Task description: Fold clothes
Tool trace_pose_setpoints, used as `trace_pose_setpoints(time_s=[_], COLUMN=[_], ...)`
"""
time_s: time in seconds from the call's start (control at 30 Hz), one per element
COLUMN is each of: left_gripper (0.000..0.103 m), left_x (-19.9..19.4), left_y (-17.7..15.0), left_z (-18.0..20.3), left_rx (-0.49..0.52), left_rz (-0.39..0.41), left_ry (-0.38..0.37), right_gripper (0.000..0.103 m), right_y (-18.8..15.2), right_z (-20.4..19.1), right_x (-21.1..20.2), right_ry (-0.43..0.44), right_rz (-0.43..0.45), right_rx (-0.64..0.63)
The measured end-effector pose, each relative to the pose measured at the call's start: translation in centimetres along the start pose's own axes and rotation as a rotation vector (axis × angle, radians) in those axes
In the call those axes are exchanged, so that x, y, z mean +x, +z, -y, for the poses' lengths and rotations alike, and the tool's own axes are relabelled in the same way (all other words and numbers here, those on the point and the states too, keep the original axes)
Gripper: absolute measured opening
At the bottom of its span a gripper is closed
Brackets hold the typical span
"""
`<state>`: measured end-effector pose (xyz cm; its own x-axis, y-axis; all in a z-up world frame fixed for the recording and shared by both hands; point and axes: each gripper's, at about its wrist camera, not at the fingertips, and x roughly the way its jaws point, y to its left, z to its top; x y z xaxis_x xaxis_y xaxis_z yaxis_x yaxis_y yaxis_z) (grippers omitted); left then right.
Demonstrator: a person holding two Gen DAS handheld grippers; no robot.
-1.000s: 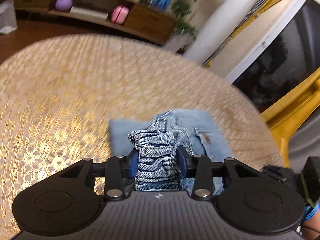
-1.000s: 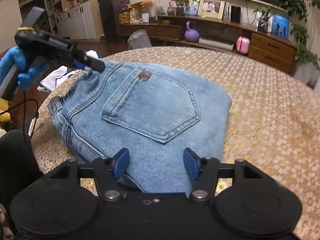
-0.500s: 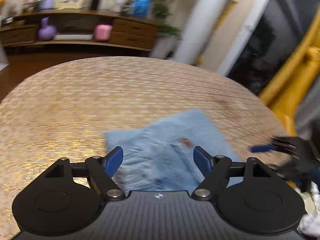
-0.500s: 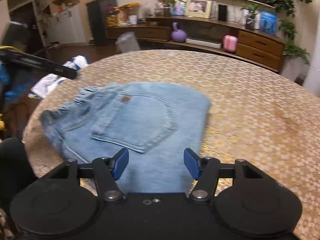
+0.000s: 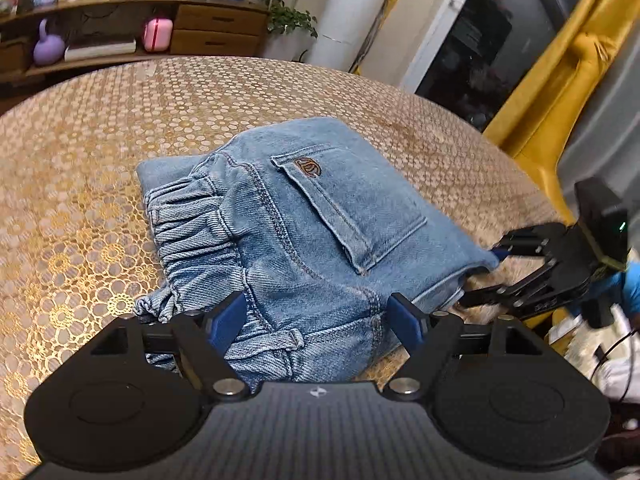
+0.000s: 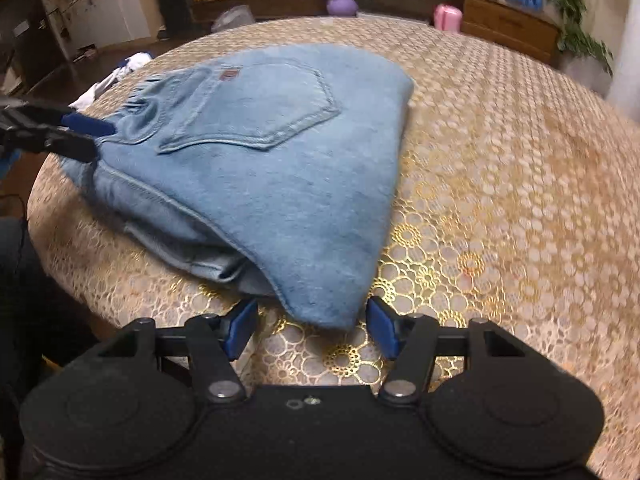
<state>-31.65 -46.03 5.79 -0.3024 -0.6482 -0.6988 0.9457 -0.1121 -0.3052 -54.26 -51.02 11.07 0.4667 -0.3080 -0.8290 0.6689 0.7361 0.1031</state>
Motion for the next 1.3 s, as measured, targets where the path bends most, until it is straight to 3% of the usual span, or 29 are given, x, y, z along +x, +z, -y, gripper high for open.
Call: trace_pose_setpoints(time_s=[0.27, 0.5, 0.77, 1.3], left_gripper=[0.082, 0.091, 0.095, 0.095], left_x=[-2.0, -3.9, -5.4, -10.0], left_y=[1.1, 1.5, 0.5, -1.3], left_z=[1.8, 2.9, 4.0, 4.9], left_rx=[0.015, 0.061, 0.093, 0.085], left_rz=[-0.009, -0.015, -0.018, 0.021], left_ry=[0.1, 0.175, 0.204, 0.245], right_gripper=[0.103, 0.103, 0.103, 0.103], right_y=[3.3, 4.3, 4.6, 4.2], right_z=[1.1, 0.0, -2.1, -4.2], right_x=[-4.8, -4.5, -4.0, -8.1], right_ry=[0.044, 0.047, 0.026, -0.05], right_rz=[0.106, 0.069, 0.051, 0.089], right_rx=[0.052, 0.022, 0.012, 0.03])
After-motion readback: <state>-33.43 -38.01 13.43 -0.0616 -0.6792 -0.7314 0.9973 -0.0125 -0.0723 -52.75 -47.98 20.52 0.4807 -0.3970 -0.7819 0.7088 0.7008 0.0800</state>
